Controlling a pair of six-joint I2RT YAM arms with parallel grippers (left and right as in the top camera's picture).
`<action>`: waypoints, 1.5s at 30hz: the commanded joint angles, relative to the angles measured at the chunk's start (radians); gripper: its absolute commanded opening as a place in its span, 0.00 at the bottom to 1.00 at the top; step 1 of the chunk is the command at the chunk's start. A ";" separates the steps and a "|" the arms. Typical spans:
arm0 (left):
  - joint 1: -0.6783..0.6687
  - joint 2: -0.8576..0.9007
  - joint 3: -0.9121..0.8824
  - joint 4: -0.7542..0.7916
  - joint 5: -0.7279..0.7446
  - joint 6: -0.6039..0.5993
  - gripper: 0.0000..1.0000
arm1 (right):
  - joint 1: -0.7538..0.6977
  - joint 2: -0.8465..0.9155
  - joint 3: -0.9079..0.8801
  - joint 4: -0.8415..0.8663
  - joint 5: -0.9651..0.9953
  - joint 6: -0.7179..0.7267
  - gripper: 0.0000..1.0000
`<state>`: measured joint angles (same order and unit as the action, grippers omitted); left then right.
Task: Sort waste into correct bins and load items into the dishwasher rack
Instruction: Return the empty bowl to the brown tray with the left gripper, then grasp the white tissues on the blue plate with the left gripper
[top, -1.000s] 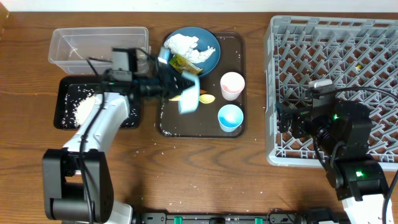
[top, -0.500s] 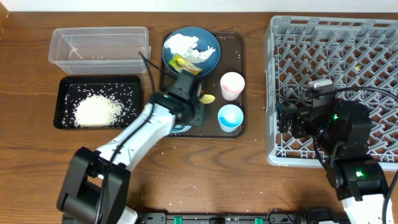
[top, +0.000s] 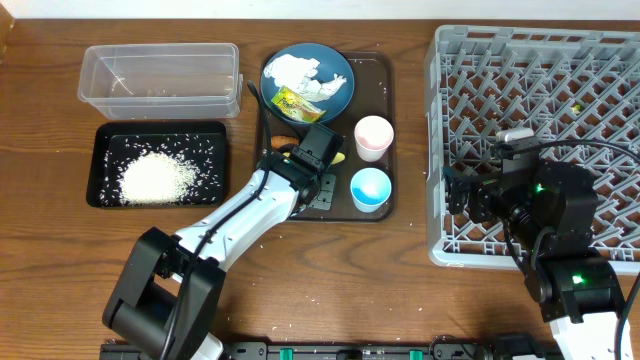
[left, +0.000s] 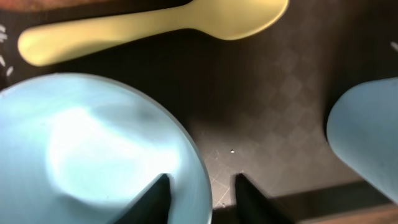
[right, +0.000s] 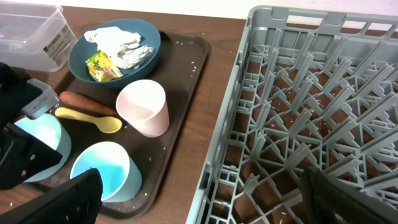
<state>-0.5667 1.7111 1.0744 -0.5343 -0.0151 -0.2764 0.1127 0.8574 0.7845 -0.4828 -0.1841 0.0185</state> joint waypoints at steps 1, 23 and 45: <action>-0.002 0.008 0.024 -0.006 -0.018 0.003 0.54 | 0.009 -0.002 0.017 -0.001 -0.004 0.010 0.99; 0.212 0.380 0.961 -0.325 -0.003 0.280 0.91 | 0.010 -0.002 0.017 -0.005 -0.008 0.011 0.99; 0.224 0.786 1.057 -0.118 -0.050 0.317 0.84 | 0.009 -0.002 0.017 -0.035 -0.007 0.010 0.99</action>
<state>-0.3439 2.4561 2.0991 -0.6529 -0.0338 0.0246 0.1127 0.8574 0.7856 -0.5156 -0.1844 0.0185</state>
